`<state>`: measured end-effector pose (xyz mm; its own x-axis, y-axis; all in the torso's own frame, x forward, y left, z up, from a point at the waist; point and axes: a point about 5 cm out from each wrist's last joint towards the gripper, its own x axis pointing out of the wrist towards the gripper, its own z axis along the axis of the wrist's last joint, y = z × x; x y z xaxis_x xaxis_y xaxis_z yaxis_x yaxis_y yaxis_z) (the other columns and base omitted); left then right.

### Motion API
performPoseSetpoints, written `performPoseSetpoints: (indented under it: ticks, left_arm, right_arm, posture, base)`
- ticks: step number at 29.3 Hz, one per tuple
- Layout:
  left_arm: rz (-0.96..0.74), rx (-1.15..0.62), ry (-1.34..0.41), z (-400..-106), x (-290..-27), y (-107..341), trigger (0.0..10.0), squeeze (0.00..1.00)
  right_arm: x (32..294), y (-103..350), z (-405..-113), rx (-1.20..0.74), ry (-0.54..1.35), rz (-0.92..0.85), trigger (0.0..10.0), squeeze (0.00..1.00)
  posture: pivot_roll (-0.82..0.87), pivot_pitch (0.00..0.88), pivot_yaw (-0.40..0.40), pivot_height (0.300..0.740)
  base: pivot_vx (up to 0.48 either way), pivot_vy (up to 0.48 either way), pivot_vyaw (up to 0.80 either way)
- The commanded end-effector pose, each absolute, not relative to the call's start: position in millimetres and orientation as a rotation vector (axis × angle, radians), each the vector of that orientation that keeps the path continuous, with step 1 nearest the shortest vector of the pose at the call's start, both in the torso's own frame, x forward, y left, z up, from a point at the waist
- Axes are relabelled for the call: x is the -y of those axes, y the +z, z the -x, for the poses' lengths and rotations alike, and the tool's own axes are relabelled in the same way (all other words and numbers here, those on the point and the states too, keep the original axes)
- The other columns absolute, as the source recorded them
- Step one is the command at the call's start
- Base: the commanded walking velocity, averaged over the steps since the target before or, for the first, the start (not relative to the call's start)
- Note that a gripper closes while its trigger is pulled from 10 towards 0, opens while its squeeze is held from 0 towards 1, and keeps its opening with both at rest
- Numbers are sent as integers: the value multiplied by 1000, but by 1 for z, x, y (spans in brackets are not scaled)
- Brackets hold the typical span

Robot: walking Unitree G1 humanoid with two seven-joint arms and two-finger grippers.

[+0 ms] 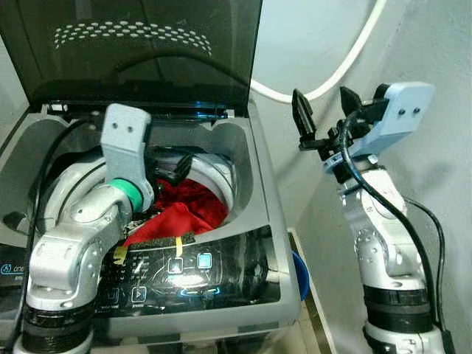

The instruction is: Clothes washing

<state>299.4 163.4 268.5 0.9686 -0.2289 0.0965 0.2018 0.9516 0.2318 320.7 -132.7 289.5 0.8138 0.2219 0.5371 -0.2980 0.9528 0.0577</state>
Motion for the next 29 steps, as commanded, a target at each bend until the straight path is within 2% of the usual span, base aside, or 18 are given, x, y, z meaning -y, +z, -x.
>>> performPoseSetpoints:
  ticks: [1,3,5,6,7,8,9,12,14,17,19,21,26,29]
  left_arm:
    - [-449,394,-195,-290,-153,292,10000,0]
    - [-569,583,-190,-281,-143,307,10000,0]
    - [-644,666,-198,-276,-136,312,10000,0]
    - [-635,719,-255,-271,-125,317,10000,0]
    - [-635,719,-255,-271,-125,317,10000,0]
    - [-639,734,-327,-267,-116,316,10000,0]
    - [-621,685,-514,-263,-96,305,10000,0]
    - [-606,673,-615,-260,-84,299,10000,0]
    - [-530,697,-591,-261,-82,304,10000,0]
    - [-518,757,-393,-274,-100,312,10000,0]
    - [-446,731,-279,-282,-119,315,10000,0]
    - [-406,712,-252,-285,-124,315,10000,0]
    - [-195,576,-62,-297,-166,307,10000,0]
    - [-137,520,8,-300,-181,298,10000,0]
  right_arm:
    - [135,286,-321,548,267,-144,10000,0]
    - [134,285,-322,548,267,-145,10000,0]
    - [134,285,-322,548,266,-146,10000,0]
    - [133,284,-322,546,265,-147,10000,0]
    - [133,284,-322,546,265,-147,10000,0]
    - [133,284,-322,545,265,-149,10000,0]
    - [132,282,-323,540,262,-152,10000,0]
    - [131,280,-324,537,262,-154,10000,0]
    - [130,280,-324,537,263,-154,10000,0]
    - [131,279,-324,536,258,-153,10000,0]
    - [132,278,-324,535,249,-140,10000,0]
    - [132,278,-324,535,246,-134,10000,0]
    - [131,271,-320,527,227,-96,10000,0]
    - [136,268,-319,520,188,-91,10000,0]
  posture:
    - [86,58,-18,740]
    - [87,59,-17,740]
    - [87,59,-17,740]
    - [89,61,-17,740]
    - [89,61,-17,740]
    - [89,62,-17,740]
    - [92,65,-15,740]
    - [92,65,-15,740]
    - [87,67,-13,740]
    - [87,67,-13,740]
    - [89,66,-11,740]
    - [88,68,-12,740]
    - [86,58,-28,740]
    - [85,62,-41,740]
  base:
    - [0,0,0]
    - [0,0,0]
    - [0,0,0]
    - [0,0,0]
    - [0,0,0]
    - [0,0,0]
    - [0,0,0]
    - [0,0,0]
    - [0,0,0]
    - [0,0,0]
    - [0,0,0]
    - [0,0,0]
    - [0,0,0]
    - [0,0,0]
